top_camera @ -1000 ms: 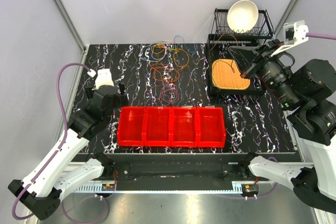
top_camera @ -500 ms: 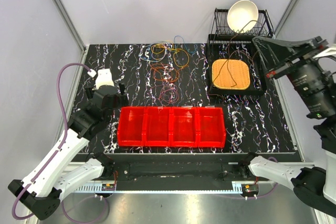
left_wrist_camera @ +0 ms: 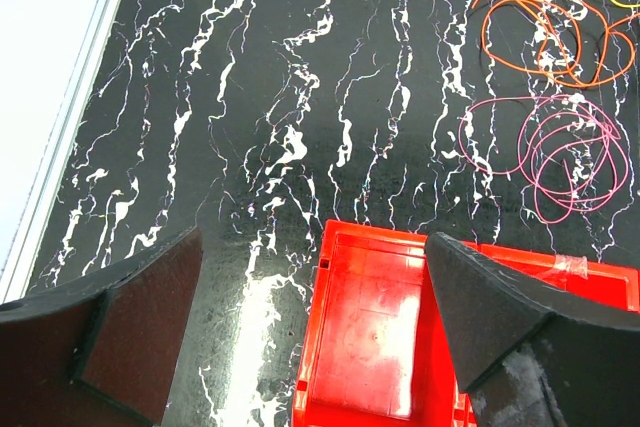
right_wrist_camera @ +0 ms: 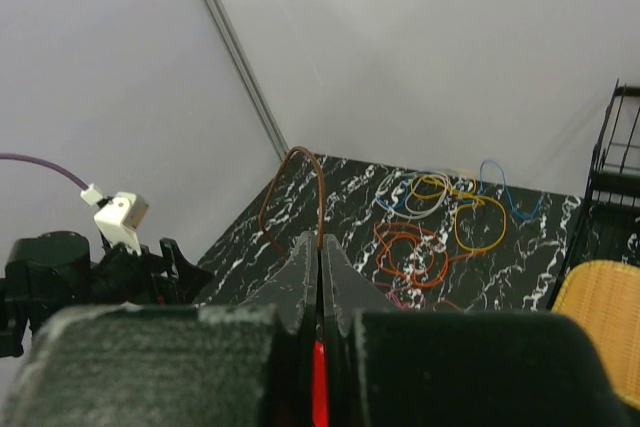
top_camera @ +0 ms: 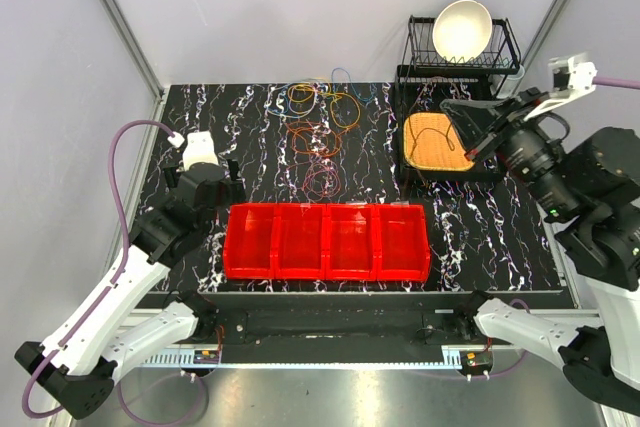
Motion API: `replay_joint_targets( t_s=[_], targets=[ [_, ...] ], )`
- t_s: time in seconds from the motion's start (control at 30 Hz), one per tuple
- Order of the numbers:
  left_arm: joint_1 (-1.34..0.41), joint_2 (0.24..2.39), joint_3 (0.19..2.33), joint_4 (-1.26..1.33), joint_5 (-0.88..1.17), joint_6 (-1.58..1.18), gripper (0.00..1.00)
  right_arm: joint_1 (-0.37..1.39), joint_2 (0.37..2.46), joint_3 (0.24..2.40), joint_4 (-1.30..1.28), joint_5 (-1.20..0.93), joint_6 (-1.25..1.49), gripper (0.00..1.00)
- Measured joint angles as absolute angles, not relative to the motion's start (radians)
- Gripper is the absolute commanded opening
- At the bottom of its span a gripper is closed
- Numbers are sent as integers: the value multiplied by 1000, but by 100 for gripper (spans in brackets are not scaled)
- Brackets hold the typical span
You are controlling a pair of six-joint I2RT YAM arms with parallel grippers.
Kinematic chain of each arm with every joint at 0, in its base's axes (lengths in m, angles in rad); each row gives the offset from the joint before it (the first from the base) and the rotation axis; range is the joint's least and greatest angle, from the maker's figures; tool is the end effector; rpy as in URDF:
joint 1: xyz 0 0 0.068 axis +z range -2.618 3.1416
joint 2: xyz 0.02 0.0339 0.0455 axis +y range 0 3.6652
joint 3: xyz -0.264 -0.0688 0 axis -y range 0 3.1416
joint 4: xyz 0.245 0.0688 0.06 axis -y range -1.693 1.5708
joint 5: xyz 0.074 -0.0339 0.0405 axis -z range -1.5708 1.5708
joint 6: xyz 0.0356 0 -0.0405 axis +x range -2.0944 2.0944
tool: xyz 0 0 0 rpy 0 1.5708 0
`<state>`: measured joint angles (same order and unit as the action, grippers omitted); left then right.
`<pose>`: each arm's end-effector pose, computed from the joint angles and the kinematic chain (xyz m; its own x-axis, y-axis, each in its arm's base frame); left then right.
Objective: Untangle the cables
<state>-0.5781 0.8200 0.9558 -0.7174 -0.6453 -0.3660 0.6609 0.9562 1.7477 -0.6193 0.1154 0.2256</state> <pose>0.1458 -0.0696 0.3429 -0.4352 -0.0574 -0.8985 -0.1500 0.9886 0.0095 0.0854 0.0612 0.5644 0.0155 0.2935 -0.9558 -0.5373 0.8087 0.2396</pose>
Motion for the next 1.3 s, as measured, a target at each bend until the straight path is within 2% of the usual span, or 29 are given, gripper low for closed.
replay_joint_targets(
  t_s=[0.33, 0.93, 1.3],
  targets=[
    [-585, 820, 956, -717, -653, -366, 96, 661, 956, 1694, -606, 112, 237, 0],
    [-593, 834, 956, -718, -663, -366, 96, 661, 1100, 1980, -595, 111, 159, 0],
    [-593, 842, 956, -719, -667, -366, 96, 661, 1109, 2028, -585, 113, 123, 0]
  ],
)
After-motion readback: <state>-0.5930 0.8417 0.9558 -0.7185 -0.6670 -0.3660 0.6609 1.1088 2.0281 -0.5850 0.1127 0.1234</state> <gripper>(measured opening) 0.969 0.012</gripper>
